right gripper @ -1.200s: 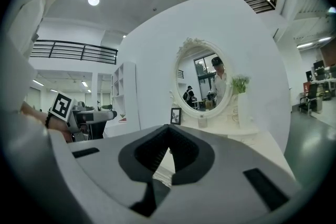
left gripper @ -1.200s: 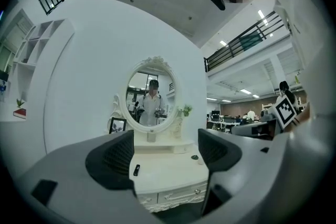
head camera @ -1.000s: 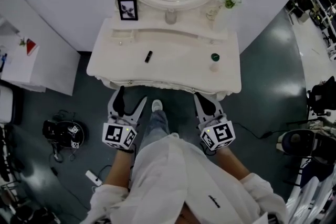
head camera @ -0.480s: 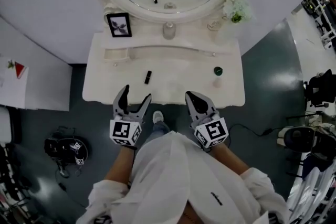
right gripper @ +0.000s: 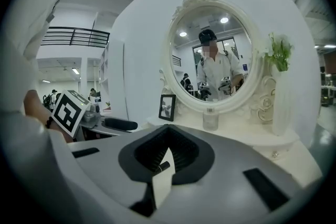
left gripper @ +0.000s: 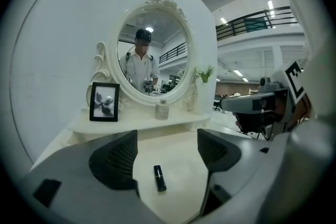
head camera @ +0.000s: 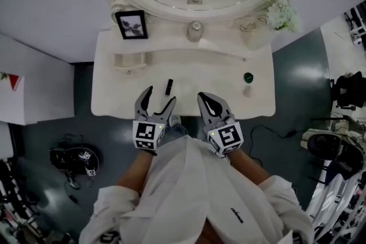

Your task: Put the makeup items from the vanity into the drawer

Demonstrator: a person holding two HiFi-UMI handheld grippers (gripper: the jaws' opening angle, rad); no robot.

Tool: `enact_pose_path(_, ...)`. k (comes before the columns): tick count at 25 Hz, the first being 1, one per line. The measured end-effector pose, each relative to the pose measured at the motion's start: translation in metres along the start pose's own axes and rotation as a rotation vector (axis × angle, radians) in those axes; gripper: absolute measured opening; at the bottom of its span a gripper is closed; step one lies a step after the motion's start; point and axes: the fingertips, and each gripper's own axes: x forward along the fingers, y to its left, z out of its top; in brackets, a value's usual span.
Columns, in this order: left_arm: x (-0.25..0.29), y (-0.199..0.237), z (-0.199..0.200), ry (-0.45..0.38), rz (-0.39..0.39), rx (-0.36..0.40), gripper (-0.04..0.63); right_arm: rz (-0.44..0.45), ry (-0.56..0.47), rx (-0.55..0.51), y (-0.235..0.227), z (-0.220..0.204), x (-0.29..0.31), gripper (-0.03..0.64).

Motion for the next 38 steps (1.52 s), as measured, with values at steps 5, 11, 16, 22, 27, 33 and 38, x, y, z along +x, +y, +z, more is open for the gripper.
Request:
enact_pose_path(5, 0.018, 0.012, -0.023, 0.062, -0.010, -0.002, 0.368, -0.007, 0.060, 0.006, 0.000, -0.019, 0.021, 0.018)
enact_pose_path(11, 0.038, 0.018, -0.046, 0.136, 0.014, -0.009, 0.367, 0.004, 0.128, 0.003, -0.002, -0.044, 0.043, 0.018)
enact_pose_path(16, 0.049, 0.016, -0.062, 0.192, 0.033, -0.002, 0.365, 0.046, 0.179, 0.025, 0.002, -0.067, 0.054, 0.018)
enact_pose_path(22, 0.063, 0.016, -0.083, 0.253, 0.047, -0.006, 0.354, 0.077, 0.240, 0.059, 0.001, -0.096, 0.067, 0.017)
enact_pose_path(27, 0.072, 0.018, -0.106, 0.298, 0.069, -0.010, 0.324, 0.094, 0.277, 0.077, -0.001, -0.117, 0.073, 0.018)
enact_pose_path(33, 0.087, 0.020, -0.126, 0.343, 0.081, -0.002, 0.308, 0.115, 0.302, 0.098, -0.006, -0.133, 0.080, 0.018)
enact_pose_path(38, 0.096, 0.024, -0.136, 0.368, 0.090, -0.006, 0.293, 0.147, 0.311, 0.105, -0.004, -0.140, 0.085, 0.018)
